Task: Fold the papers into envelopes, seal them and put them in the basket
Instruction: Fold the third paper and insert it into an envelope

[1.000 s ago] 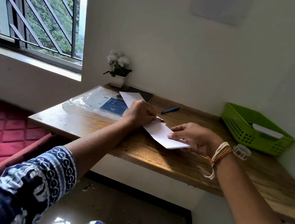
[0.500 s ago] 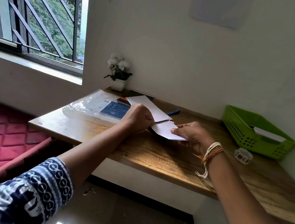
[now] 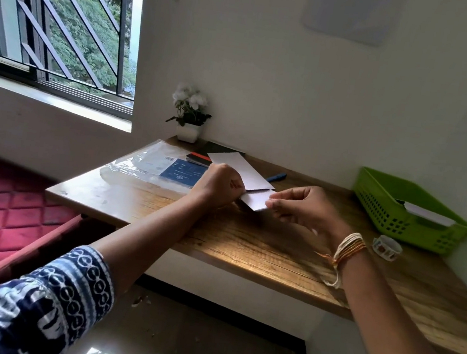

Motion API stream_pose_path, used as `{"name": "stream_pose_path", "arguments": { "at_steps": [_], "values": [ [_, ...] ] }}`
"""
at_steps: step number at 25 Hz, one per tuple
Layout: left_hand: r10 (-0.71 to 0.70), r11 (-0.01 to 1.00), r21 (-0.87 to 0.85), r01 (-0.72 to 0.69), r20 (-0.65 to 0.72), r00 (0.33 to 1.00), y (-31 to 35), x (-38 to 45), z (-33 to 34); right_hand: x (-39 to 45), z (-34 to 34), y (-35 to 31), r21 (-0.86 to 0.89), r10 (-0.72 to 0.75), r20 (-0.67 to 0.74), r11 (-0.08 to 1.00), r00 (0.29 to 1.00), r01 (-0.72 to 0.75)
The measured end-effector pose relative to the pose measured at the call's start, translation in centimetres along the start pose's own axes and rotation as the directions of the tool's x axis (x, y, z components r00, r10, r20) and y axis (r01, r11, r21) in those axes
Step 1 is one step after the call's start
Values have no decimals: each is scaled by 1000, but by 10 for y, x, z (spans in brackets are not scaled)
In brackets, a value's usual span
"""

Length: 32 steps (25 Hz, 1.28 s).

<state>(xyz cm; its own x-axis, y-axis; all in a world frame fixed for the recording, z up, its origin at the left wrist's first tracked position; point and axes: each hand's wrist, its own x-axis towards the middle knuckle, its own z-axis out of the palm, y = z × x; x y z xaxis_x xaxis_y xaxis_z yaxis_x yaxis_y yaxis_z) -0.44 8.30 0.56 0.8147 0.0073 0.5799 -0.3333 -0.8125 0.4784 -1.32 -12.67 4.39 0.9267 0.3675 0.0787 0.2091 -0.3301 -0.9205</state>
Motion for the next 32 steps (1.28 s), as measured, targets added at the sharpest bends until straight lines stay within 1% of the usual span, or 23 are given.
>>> {"name": "stream_pose_path", "arguments": {
  "at_steps": [4, 6, 8, 10, 11, 13, 16, 17, 19, 22, 24, 25, 27, 28, 29, 30, 31, 32],
  "values": [
    [18, 1000, -21, -19, -4, 1000, -2, 0, 1, 7, 0, 1, -9, -77, 34, 997, 996, 77],
    [42, 999, -21, -42, -3, 999, 0, -1, 1, 13, 2, 3, -5, -94, 39, 996, 995, 94],
    [61, 998, -27, -61, 3, 998, 4, -2, 2, 19, 5, 5, -46, -112, -23, 993, 993, 111],
    [80, 996, -41, -79, 13, 997, 6, -3, 2, 26, 10, 9, -206, -160, -137, 970, 978, 130],
    [87, 995, -48, -86, 21, 996, 7, -3, 3, 30, 13, 11, -310, -199, -176, 941, 964, 137],
    [100, 994, -51, -98, 45, 994, 7, -3, 2, 37, 16, 13, -491, -274, -203, 859, 940, 144],
    [112, 993, -49, -108, 75, 991, 8, -3, 0, 44, 19, 15, -738, -380, -237, 669, 894, 89],
    [115, 993, -49, -111, 84, 990, 9, -3, 0, 46, 19, 16, -788, -409, -239, 612, 881, 70],
    [107, 994, -47, -102, 117, 987, 11, -3, -2, 50, 20, 19, -843, -435, -211, 534, 876, 62],
    [87, 996, -39, -81, 165, 983, 12, -3, -3, 54, 20, 23, -871, -403, -191, 491, 895, 35],
    [77, 997, -39, -71, 178, 981, 12, -3, -3, 55, 18, 24, -850, -367, -172, 524, 914, 51],
    [73, 997, -34, -68, 183, 980, 11, -3, -3, 55, 17, 24, -813, -339, -141, 576, 930, 87],
    [71, 997, -21, -68, 167, 983, 9, -3, -2, 53, 10, 24, -657, -235, -49, 740, 971, 146],
    [68, 998, -25, -66, 147, 987, 7, -2, -1, 49, 4, 25, -547, -164, 9, 825, 986, 143],
    [64, 998, -34, -60, 121, 991, 6, -2, 0, 44, -2, 27, -445, -102, 77, 887, 992, 125],
    [52, 998, -48, -48, 92, 994, 5, -1, 1, 40, -7, 29, -397, -72, 135, 910, 988, 120],
    [35, 997, -66, -30, 72, 997, 5, -1, 2, 36, -11, 32, -409, -75, 162, 902, 984, 137],
    [21, 996, -84, -15, 66, 998, 6, -1, 2, 32, -13, 36, -442, -110, 154, 881, 982, 168]
  ]
}}
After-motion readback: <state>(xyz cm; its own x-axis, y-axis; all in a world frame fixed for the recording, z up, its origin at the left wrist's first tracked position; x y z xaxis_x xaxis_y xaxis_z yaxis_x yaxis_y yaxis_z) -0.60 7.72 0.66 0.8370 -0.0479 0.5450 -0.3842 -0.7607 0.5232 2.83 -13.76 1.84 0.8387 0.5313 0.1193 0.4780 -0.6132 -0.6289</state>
